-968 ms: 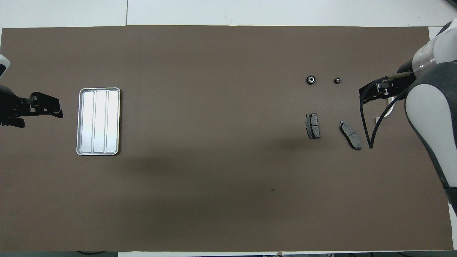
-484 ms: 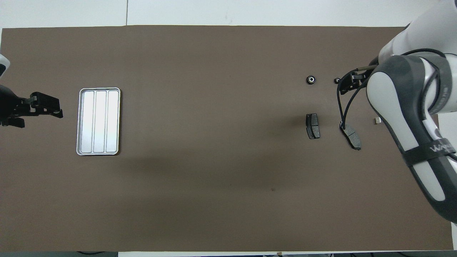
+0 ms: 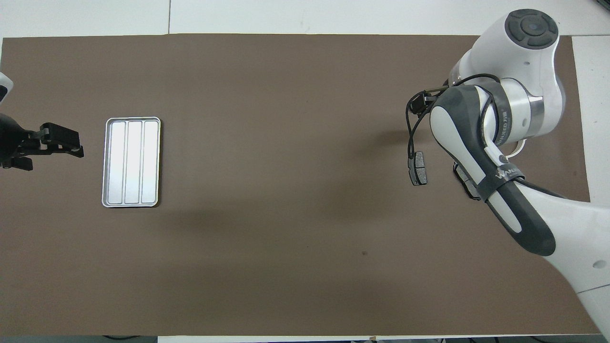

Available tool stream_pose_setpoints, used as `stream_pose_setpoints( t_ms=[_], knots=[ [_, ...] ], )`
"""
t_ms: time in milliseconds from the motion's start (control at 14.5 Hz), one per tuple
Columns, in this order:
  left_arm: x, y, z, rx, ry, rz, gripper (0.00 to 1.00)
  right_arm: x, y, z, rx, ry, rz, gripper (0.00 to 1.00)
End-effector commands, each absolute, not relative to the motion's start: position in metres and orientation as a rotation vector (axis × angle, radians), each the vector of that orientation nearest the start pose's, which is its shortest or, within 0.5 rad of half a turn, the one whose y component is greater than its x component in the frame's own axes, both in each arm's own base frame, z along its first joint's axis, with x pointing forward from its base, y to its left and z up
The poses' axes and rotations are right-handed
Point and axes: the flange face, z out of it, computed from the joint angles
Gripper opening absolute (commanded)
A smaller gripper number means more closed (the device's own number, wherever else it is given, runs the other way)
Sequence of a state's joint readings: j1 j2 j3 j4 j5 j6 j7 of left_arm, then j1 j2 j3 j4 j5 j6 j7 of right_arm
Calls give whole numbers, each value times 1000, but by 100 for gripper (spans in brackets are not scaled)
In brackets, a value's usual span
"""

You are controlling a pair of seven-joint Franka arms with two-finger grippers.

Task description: Pick bearing gear from pile to tray

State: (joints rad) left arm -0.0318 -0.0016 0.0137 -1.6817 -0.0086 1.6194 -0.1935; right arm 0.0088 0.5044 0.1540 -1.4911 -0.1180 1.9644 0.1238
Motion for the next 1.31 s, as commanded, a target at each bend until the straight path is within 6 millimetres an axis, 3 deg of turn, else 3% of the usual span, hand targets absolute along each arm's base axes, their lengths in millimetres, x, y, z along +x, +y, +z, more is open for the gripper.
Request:
stream_pose_setpoints(
  t_ms=[0,207,553,1244],
  knots=[
    [548,-11,582,-3144,-276,88,100,708,76,355,-3181,-71,-60,100],
    [548,-11,582,-3145,-273,88,100,711,68,335,-3186,-20,-36,100],
    [548,-11,582,-3145,-273,88,100,712,75,311,-3173,86,-1,100],
    [548,-11,582,-3145,-273,88,100,729,92,290,-3219,148,-57,97]
  ],
)
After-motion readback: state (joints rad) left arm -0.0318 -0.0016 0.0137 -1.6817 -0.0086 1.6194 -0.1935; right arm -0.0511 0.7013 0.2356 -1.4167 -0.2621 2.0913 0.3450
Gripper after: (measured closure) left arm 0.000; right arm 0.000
